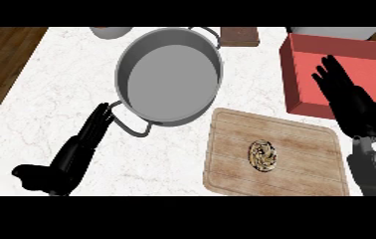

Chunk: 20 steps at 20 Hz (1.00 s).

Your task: Pick the cupcake from the cutting board and place it in the pot

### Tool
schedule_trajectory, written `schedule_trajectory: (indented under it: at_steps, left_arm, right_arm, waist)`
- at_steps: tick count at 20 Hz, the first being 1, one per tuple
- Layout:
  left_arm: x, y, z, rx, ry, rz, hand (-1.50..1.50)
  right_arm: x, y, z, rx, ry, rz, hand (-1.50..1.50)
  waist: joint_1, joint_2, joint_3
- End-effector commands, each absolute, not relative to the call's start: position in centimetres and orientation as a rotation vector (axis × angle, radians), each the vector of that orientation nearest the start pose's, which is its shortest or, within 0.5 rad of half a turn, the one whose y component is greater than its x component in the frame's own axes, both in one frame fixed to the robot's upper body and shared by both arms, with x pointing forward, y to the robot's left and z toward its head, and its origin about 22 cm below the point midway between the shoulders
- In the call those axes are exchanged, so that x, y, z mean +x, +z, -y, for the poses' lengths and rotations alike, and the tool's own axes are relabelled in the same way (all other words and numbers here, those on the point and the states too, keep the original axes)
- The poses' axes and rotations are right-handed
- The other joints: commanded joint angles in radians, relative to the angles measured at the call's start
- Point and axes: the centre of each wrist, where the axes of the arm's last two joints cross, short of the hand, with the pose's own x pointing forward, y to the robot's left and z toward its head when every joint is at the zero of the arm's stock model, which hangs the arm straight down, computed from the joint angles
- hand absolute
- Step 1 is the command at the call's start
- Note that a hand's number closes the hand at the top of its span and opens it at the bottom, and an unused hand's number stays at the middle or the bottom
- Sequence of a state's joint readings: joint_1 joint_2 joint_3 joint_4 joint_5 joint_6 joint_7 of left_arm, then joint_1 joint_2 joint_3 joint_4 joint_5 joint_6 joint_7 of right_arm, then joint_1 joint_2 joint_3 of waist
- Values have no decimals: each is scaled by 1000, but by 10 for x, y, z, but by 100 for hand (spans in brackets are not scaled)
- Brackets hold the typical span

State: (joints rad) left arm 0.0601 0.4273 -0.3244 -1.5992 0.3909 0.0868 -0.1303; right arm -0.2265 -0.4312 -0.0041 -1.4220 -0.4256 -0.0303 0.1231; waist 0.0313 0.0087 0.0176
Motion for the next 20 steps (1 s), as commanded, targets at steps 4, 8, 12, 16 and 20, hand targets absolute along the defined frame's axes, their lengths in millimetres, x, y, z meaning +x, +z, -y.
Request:
schedule_trajectory:
  at_steps: [4,8,12,16,20]
  left_arm:
    - [227,24,-319,288,-124,1499,0]
    - [218,15,-341,393,-134,1407,0]
    - [222,16,-358,462,-99,1375,0]
    - [230,10,-332,457,-140,1383,0]
    - [227,23,-343,436,-153,1385,0]
  right_arm:
    - [261,31,339,-84,151,1351,150]
    - [268,100,383,-683,558,1523,-150]
    - [225,38,347,-662,570,1759,-150]
    - [187,36,345,-623,562,1760,-150]
    - [181,71,337,-592,705,1636,-150]
  waist:
    - [-39,-11,-17]
    - [-56,-23,-25]
    - [-76,-14,-16]
    - [-47,-10,-18]
    - [-42,-11,-19]
